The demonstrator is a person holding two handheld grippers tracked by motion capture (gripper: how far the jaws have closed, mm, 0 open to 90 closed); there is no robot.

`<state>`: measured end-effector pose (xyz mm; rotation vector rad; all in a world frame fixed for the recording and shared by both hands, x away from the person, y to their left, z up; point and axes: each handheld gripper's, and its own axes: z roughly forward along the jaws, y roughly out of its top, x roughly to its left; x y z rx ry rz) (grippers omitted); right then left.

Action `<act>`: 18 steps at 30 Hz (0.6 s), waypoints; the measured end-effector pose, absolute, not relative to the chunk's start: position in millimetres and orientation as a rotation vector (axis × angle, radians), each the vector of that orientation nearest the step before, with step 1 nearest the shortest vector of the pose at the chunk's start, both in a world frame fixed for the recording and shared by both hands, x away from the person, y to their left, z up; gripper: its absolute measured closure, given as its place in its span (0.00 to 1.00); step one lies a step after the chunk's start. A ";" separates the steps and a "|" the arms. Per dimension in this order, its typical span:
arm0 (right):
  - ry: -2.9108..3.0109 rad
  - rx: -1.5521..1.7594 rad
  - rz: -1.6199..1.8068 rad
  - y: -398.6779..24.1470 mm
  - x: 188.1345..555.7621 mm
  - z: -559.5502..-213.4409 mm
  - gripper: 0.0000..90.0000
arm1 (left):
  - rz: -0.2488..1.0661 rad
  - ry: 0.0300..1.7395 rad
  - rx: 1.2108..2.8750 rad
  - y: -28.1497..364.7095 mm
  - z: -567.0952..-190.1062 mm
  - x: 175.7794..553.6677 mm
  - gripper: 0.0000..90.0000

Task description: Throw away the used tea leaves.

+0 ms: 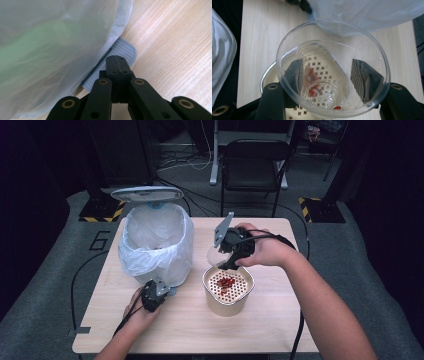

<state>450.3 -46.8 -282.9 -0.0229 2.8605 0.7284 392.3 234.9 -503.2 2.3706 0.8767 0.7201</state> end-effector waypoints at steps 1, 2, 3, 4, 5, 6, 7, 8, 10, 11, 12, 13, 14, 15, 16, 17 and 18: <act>2.853 0.002 0.653 -47.0 449.0 -274.4 0.49 | 0.721 0.877 2.370 234.9 -503.1 392.4 1.00; 2.846 0.001 0.657 -46.7 449.4 -269.5 0.49 | 0.720 0.878 2.369 235.0 -503.2 392.4 1.00; 2.843 0.019 0.711 -46.1 450.1 -266.6 0.49 | 0.715 0.878 2.373 235.1 -502.8 392.2 1.00; 2.843 0.052 0.744 -45.0 451.0 -262.1 0.49 | 0.715 0.879 2.372 235.1 -502.9 392.3 1.00; 2.843 0.052 0.744 -45.0 451.0 -262.1 0.49 | 0.715 0.879 2.372 235.1 -502.9 392.3 1.00; 2.838 0.093 0.771 -41.9 453.2 -256.0 0.49 | 0.715 0.882 2.369 235.0 -502.9 392.2 1.00; 2.841 0.115 0.788 -40.5 455.1 -253.2 0.49 | 0.715 0.881 2.370 235.0 -502.9 392.2 1.00; 2.841 0.134 0.804 -39.4 456.1 -251.3 0.49 | 0.669 0.956 2.316 232.1 -506.2 389.4 1.00; 2.833 0.181 0.849 -36.9 459.5 -245.9 0.49 | 0.663 0.955 2.316 232.4 -506.0 389.5 1.00; 2.828 0.198 0.883 -35.7 461.3 -243.2 0.49 | 0.661 0.954 2.317 232.6 -505.9 389.6 1.00; 2.828 0.198 0.883 -35.7 461.3 -243.2 0.49 | 0.661 0.954 2.317 232.6 -505.9 389.6 1.00; 2.813 0.233 0.954 -33.3 464.1 -237.5 0.49 | 0.659 0.955 2.316 232.7 -505.9 389.7 1.00; 2.805 0.240 0.967 -32.5 465.0 -235.4 0.48 | 0.659 0.955 2.315 232.7 -505.9 389.7 1.00; 2.798 0.252 0.984 -31.4 465.7 -232.5 0.48 | 0.659 0.955 2.315 232.7 -506.0 389.7 1.00; 2.794 0.269 1.021 -30.0 466.6 -229.6 0.48 | 0.659 0.956 2.315 232.8 -506.0 389.7 1.00; 2.789 0.272 1.038 -28.8 467.6 -228.2 0.48 | 0.659 0.956 2.315 232.8 -505.9 389.7 1.00; 2.783 0.284 1.059 -27.1 468.4 -225.6 0.48 | 0.659 0.956 2.315 232.8 -505.9 389.8 1.00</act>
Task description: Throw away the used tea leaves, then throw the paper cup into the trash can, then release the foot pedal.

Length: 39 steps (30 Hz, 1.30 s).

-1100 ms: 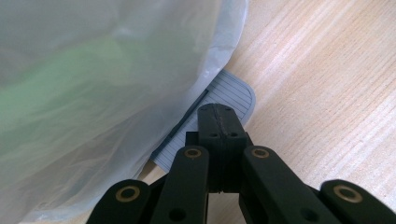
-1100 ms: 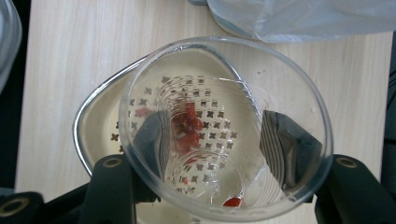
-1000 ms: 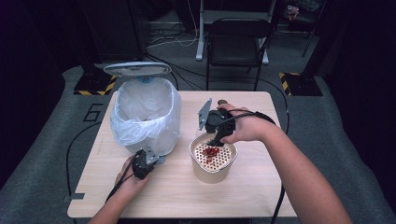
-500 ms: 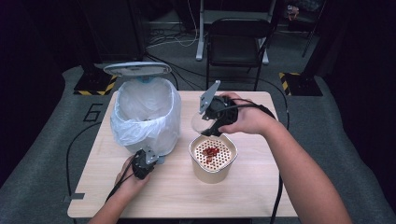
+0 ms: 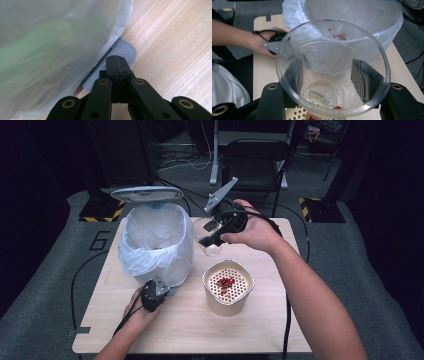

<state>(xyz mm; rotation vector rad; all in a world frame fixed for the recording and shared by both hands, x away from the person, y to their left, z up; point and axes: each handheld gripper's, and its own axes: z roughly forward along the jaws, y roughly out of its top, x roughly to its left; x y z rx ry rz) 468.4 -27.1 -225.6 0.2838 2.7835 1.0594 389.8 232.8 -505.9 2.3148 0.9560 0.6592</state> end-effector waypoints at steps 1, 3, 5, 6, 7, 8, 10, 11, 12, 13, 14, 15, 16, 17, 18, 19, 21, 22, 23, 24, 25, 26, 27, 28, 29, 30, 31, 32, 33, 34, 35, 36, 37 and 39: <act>2.783 0.284 1.059 -27.1 468.4 -225.6 0.48 | 0.659 0.956 2.315 232.8 -505.9 389.8 1.00; 2.778 0.321 1.067 -24.0 468.6 -221.6 0.48 | 0.662 0.957 2.313 232.8 -506.1 389.8 1.00; 2.763 0.348 1.096 -18.4 468.9 -216.7 0.48 | 0.659 0.958 2.312 232.7 -506.2 389.7 1.00; 2.756 0.345 1.109 -16.8 469.5 -216.0 0.48 | 0.659 0.958 2.312 232.7 -506.2 389.7 1.00; 2.756 0.352 1.108 -14.3 469.0 -214.1 0.48 | 0.660 0.956 2.316 232.8 -505.9 389.6 1.00; 2.748 0.347 1.113 -12.0 469.2 -213.3 0.48 | 0.660 0.956 2.316 232.8 -505.9 389.6 1.00; 2.747 0.354 1.125 -8.5 469.6 -211.4 0.48 | 0.660 0.956 2.313 232.8 -506.1 389.7 1.00; 2.747 0.354 1.125 -8.5 469.6 -211.4 0.48 | 0.660 0.956 2.313 232.8 -506.1 389.7 1.00; 2.737 0.368 1.131 -4.2 470.8 -209.3 0.48 | 0.651 0.958 2.308 232.7 -506.5 389.8 1.00; 2.735 0.387 1.125 -2.4 471.3 -208.3 0.48 | 0.659 0.956 2.316 232.8 -505.9 389.6 1.00; 2.730 0.398 1.127 -1.0 471.9 -208.0 0.48 | 0.659 0.954 2.318 232.8 -505.9 389.5 1.00; 2.727 0.408 1.132 1.1 472.9 -208.2 0.48 | 0.660 0.954 2.317 232.9 -505.9 389.5 1.00; 2.723 0.411 1.138 3.5 474.3 -208.8 0.48 | 0.652 0.956 2.311 232.7 -506.4 389.6 1.00; 2.719 0.406 1.143 5.9 476.2 -209.6 0.48 | 0.646 0.962 2.309 232.5 -506.5 389.3 1.00; 2.719 0.406 1.143 5.9 476.2 -209.6 0.48 | 0.646 0.962 2.309 232.5 -506.5 389.3 1.00; 2.717 0.417 1.146 9.4 477.3 -210.9 0.48 | 0.660 0.954 2.314 232.9 -506.1 389.6 1.00; 2.715 0.428 1.151 16.6 478.7 -213.1 0.48 | 0.662 0.958 2.308 233.0 -506.4 389.9 1.00; 2.715 0.428 1.151 16.6 478.7 -213.1 0.48 | 0.662 0.958 2.308 233.0 -506.4 389.9 1.00; 2.717 0.431 1.162 19.0 479.2 -213.6 0.48 | 0.660 0.960 2.308 233.1 -506.4 389.9 1.00; 2.707 0.436 1.169 25.0 480.5 -214.9 0.48 | 0.658 0.959 2.310 233.2 -506.2 389.9 1.00; 2.700 0.442 1.172 27.5 481.3 -215.5 0.48 | 0.653 0.960 2.316 233.4 -505.6 389.8 1.00; 2.704 0.453 1.175 29.2 481.6 -215.7 0.48 | 0.652 0.959 2.314 233.4 -505.7 389.9 1.00; 2.696 0.459 1.186 31.7 482.6 -216.5 0.48 | 0.652 0.960 2.313 233.4 -505.7 389.9 1.00; 2.696 0.459 1.186 31.7 482.6 -216.5 0.48 | 0.652 0.960 2.313 233.4 -505.7 389.9 1.00; 2.683 0.464 1.187 34.0 483.5 -217.1 0.47 | 0.650 0.961 2.312 233.4 -505.7 389.9 1.00; 2.673 0.479 1.198 37.0 484.6 -217.9 0.47 | 0.649 0.961 2.311 233.5 -505.8 389.9 1.00; 2.660 0.494 1.210 41.9 485.9 -219.5 0.47 | 0.648 0.962 2.311 233.5 -505.7 390.0 1.00; 2.654 0.499 1.216 44.0 486.4 -220.1 0.47 | 0.648 0.961 2.312 233.5 -505.7 390.0 1.00; 2.652 0.503 1.220 46.4 487.1 -220.8 0.46 | 0.648 0.960 2.306 233.6 -506.1 390.3 1.00; 2.646 0.511 1.227 49.5 487.7 -221.7 0.46 | 0.643 0.961 2.309 233.8 -505.8 390.2 1.00; 2.635 0.512 1.231 51.5 488.4 -222.5 0.46 | 0.642 0.958 2.311 234.0 -505.7 390.3 1.00; 2.631 0.524 1.235 54.1 488.6 -223.1 0.45 | 0.646 0.960 2.308 233.8 -505.9 390.3 1.00; 2.624 0.517 1.242 56.5 489.3 -224.0 0.45 | 0.646 0.960 2.308 233.8 -505.9 390.3 1.00; 2.608 0.524 1.246 62.8 489.4 -226.4 0.45 | 0.645 0.958 2.312 233.7 -505.7 390.2 1.00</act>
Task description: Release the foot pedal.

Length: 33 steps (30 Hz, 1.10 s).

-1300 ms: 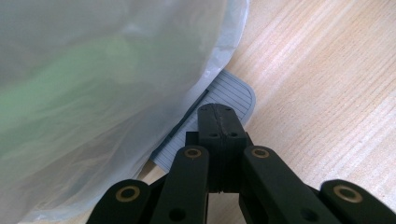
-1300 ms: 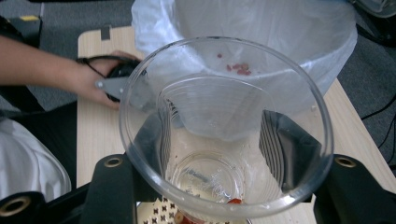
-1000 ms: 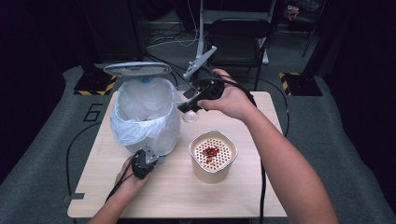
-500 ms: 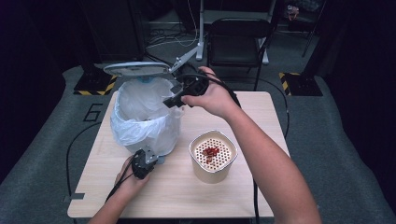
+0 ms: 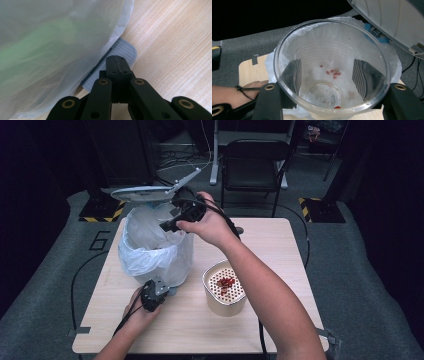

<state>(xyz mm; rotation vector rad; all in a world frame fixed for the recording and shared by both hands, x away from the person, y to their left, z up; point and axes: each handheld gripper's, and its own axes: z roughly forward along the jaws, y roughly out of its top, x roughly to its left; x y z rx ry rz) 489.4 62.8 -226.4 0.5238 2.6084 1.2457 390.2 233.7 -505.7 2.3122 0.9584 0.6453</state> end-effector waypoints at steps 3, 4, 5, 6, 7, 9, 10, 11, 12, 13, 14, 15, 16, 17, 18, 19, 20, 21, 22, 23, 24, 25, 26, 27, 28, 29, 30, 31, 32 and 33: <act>2.613 0.532 1.225 67.6 488.9 -227.9 0.45 | 0.645 0.959 2.310 233.7 -505.8 390.2 1.00; 2.604 0.519 1.229 70.8 490.1 -230.1 0.45 | 0.649 0.959 2.308 233.6 -506.0 390.2 1.00; 2.600 0.529 1.209 75.2 490.7 -231.9 0.45 | 0.649 0.960 2.309 233.6 -505.9 390.1 1.00; 2.597 0.552 1.202 77.3 491.2 -232.7 0.45 | 0.650 0.960 2.309 233.5 -506.0 390.1 1.00; 2.589 0.550 1.207 78.5 492.5 -233.9 0.45 | 0.649 0.961 2.305 233.5 -506.2 390.2 1.00; 2.581 0.559 1.209 80.0 493.6 -235.0 0.45 | 0.646 0.962 2.306 233.6 -506.1 390.3 1.00; 2.568 0.577 1.202 84.0 495.6 -237.6 0.45 | 0.642 0.962 2.307 233.8 -505.9 390.3 1.00; 2.563 0.590 1.201 85.9 495.8 -238.6 0.45 | 0.642 0.960 2.308 234.0 -505.9 390.3 1.00; 2.558 0.589 1.208 86.9 496.6 -239.7 0.45 | 0.644 0.961 2.306 234.0 -506.1 390.4 1.00; 2.558 0.605 1.210 88.3 496.8 -241.1 0.44 | 0.641 0.961 2.306 234.1 -505.9 390.4 1.00; 2.556 0.611 1.206 89.8 497.5 -243.1 0.44 | 0.642 0.959 2.307 234.2 -505.9 390.4 1.00; 2.552 0.601 1.196 91.6 498.9 -245.9 0.44 | 0.644 0.960 2.307 234.1 -506.0 390.4 1.00; 2.552 0.608 1.187 92.8 498.8 -247.6 0.44 | 0.644 0.960 2.307 234.0 -506.0 390.3 1.00; 2.545 0.607 1.179 94.2 498.8 -250.2 0.43 | 0.643 0.959 2.309 234.0 -505.9 390.3 1.00; 2.543 0.612 1.168 95.2 498.6 -252.1 0.43 | 0.645 0.959 2.309 234.0 -505.9 390.3 1.00; 2.536 0.624 1.174 96.9 498.1 -254.9 0.42 | 0.644 0.959 2.308 234.0 -506.0 390.3 1.00; 2.526 0.631 1.177 97.6 497.8 -256.5 0.41 | 0.642 0.960 2.309 234.0 -505.8 390.2 1.00; 2.510 0.657 1.186 98.6 497.3 -259.2 0.36 | 0.645 0.959 2.308 233.9 -506.0 390.3 1.00; 2.482 0.698 1.202 99.3 497.2 -261.4 0.33 | 0.643 0.959 2.309 233.9 -505.9 390.2 1.00; 2.482 0.698 1.202 99.3 497.2 -261.4 0.33 | 0.643 0.959 2.309 233.9 -505.9 390.2 1.00; 2.454 0.719 1.223 98.8 496.3 -263.5 0.23 | 0.645 0.959 2.309 233.9 -505.9 390.3 1.00; 2.436 0.744 1.235 98.9 495.4 -264.8 0.19 | 0.643 0.959 2.310 233.9 -505.8 390.3 1.00; 2.435 0.752 1.238 98.0 495.2 -265.5 0.17 | 0.643 0.959 2.310 233.9 -505.8 390.3 1.00; 2.427 0.757 1.271 97.1 495.3 -267.8 0.16 | 0.651 0.960 2.305 233.6 -506.4 390.3 1.00; 2.429 0.756 1.281 95.7 495.0 -269.2 0.16 | 0.644 0.961 2.309 233.7 -505.8 390.2 1.00; 2.427 0.752 1.279 95.0 494.6 -269.8 0.16 | 0.646 0.960 2.307 233.9 -506.0 390.4 1.00; 2.428 0.753 1.265 93.8 493.3 -270.3 0.16 | 0.646 0.961 2.306 233.9 -506.1 390.4 1.00; 2.434 0.751 1.259 92.8 493.0 -270.4 0.16 | 0.642 0.961 2.306 234.0 -506.0 390.4 1.00; 2.426 0.743 1.266 91.1 492.8 -271.1 0.16 | 0.643 0.962 2.305 234.1 -506.0 390.4 1.00; 2.435 0.764 1.258 88.7 491.2 -270.1 0.16 | 0.644 0.963 2.306 234.0 -506.0 390.4 1.00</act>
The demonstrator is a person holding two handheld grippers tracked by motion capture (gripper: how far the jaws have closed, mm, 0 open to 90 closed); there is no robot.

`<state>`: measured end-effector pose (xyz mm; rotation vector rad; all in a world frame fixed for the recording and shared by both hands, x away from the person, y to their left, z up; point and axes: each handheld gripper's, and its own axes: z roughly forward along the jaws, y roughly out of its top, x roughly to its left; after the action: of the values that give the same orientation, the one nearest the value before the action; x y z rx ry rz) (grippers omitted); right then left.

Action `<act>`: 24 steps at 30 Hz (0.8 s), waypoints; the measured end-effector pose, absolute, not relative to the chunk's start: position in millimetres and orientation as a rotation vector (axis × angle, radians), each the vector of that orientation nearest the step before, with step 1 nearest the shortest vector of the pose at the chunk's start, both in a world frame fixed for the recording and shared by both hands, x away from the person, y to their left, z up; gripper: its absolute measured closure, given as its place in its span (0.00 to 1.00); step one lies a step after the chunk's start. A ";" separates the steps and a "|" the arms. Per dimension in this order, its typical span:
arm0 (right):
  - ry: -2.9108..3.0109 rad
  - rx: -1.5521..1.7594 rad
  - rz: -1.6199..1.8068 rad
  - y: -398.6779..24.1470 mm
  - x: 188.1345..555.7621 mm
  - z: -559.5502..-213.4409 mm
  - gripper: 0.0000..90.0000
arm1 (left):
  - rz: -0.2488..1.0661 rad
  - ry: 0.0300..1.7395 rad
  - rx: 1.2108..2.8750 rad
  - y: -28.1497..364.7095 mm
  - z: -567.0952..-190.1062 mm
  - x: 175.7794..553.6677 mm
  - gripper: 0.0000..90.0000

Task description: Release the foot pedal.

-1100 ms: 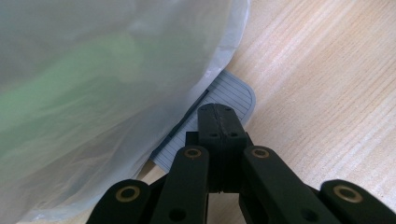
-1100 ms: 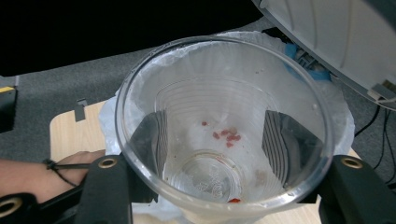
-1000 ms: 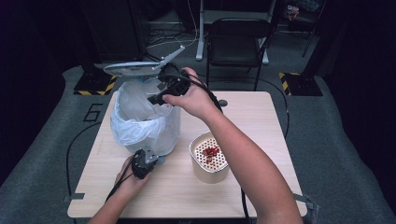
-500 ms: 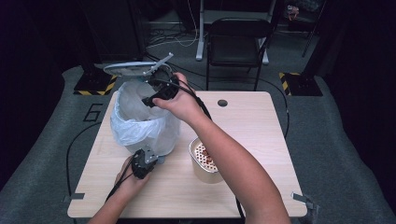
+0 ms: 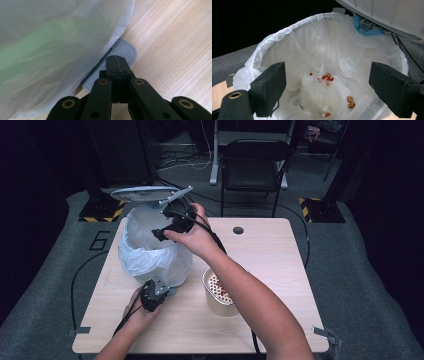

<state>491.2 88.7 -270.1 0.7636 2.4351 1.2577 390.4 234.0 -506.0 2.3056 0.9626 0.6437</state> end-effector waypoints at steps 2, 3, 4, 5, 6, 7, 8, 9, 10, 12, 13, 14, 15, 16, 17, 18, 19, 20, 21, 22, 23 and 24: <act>2.429 0.758 1.271 82.1 489.0 -269.7 0.16 | 0.642 0.967 2.298 233.6 -506.5 390.6 1.00; 2.429 0.758 1.271 82.1 489.0 -269.7 0.16 | 0.642 0.967 2.298 233.6 -506.5 390.6 1.00; 2.427 0.754 1.275 74.0 485.2 -268.4 0.16 | 0.634 0.974 2.300 233.9 -506.0 390.5 1.00; 2.431 0.765 1.276 69.8 482.8 -267.8 0.16 | 0.635 0.971 2.297 234.0 -506.2 390.7 1.00; 2.435 0.763 1.266 65.8 481.2 -267.1 0.16 | 0.625 0.980 2.297 234.1 -506.1 390.1 1.00; 2.435 0.763 1.266 65.8 481.2 -267.1 0.16 | 0.625 0.980 2.297 234.1 -506.1 390.1 1.00; 2.431 0.764 1.252 54.0 477.7 -268.1 0.18 | 0.614 0.991 2.299 234.2 -506.3 389.8 1.00; 2.445 0.770 1.239 49.8 476.5 -268.1 0.19 | 0.615 0.990 2.296 234.1 -506.2 389.9 1.00; 2.449 0.777 1.224 44.3 475.1 -268.9 0.19 | 0.620 0.988 2.293 234.1 -506.4 389.9 1.00; 2.441 0.783 1.225 32.3 472.5 -271.0 0.20 | 0.615 0.990 2.288 234.4 -506.7 390.1 1.00; 2.444 0.789 1.220 27.3 471.8 -272.1 0.20 | 0.624 0.980 2.288 234.8 -506.4 390.5 1.00; 2.436 0.788 1.225 22.4 471.6 -273.8 0.20 | 0.613 0.984 2.292 235.0 -505.9 390.4 1.00; 2.438 0.800 1.217 18.7 470.8 -274.6 0.20 | 0.623 0.981 2.286 235.3 -506.3 391.1 1.00; 2.434 0.796 1.214 12.8 470.8 -276.8 0.20 | 0.617 0.983 2.285 235.4 -506.2 391.2 1.00; 2.434 0.796 1.214 12.8 470.8 -276.8 0.20 | 0.617 0.983 2.285 235.4 -506.2 391.2 1.00; 2.429 0.811 1.188 3.4 469.2 -279.3 0.20 | 0.616 0.987 2.282 235.2 -506.5 390.8 1.00; 2.426 0.816 1.186 0.4 468.3 -280.2 0.21 | 0.623 0.980 2.286 235.4 -506.1 391.1 1.00; 2.427 0.826 1.185 -2.4 467.4 -280.7 0.21 | 0.616 0.988 2.286 235.1 -506.2 390.9 1.00; 2.427 0.826 1.185 -2.4 467.4 -280.7 0.21 | 0.616 0.988 2.286 235.1 -506.2 390.9 1.00; 2.421 0.840 1.176 -10.7 465.7 -281.4 0.22 | 0.615 0.985 2.280 235.5 -506.4 391.5 1.00; 2.415 0.837 1.169 -13.2 465.3 -281.5 0.22 | 0.618 0.998 2.276 235.1 -507.0 391.2 1.00; 2.405 0.827 1.175 -16.0 465.3 -282.2 0.22 | 0.621 0.984 2.278 235.6 -506.4 391.8 1.00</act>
<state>465.3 -16.0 -282.2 0.8270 2.4047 1.1747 391.8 235.6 -506.4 2.2782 0.9836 0.6207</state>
